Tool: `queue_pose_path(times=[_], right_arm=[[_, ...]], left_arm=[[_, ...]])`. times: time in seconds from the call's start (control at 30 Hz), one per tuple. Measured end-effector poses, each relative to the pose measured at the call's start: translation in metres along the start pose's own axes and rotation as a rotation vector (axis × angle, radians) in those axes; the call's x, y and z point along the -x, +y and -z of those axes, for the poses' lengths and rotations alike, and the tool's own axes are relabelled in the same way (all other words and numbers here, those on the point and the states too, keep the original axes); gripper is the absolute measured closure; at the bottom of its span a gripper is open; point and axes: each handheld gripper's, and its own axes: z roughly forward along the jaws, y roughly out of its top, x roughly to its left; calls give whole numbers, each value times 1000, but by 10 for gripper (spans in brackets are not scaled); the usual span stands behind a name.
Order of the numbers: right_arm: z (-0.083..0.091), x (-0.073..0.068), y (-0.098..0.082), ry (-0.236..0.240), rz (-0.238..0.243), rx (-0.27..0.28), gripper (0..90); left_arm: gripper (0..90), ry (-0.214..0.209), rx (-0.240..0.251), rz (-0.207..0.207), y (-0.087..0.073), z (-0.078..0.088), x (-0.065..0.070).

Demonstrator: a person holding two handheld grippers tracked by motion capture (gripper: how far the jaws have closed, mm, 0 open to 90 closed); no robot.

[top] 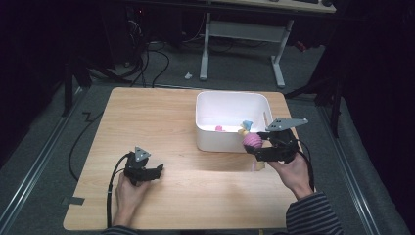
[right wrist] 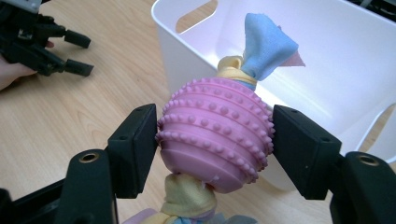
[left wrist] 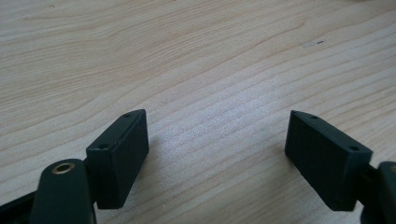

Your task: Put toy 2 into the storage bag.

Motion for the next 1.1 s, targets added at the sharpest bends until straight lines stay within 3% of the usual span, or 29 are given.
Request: queue_pose_path(times=[0.4,1.1], right_arm=[[-9,19,18,-9,-16,-12,338],[-26,40,37,-32,-58,-21,337]], left_arm=[[209,1,-1,-5,0,0,0],[202,-2,-3,-6,0,0,0]])
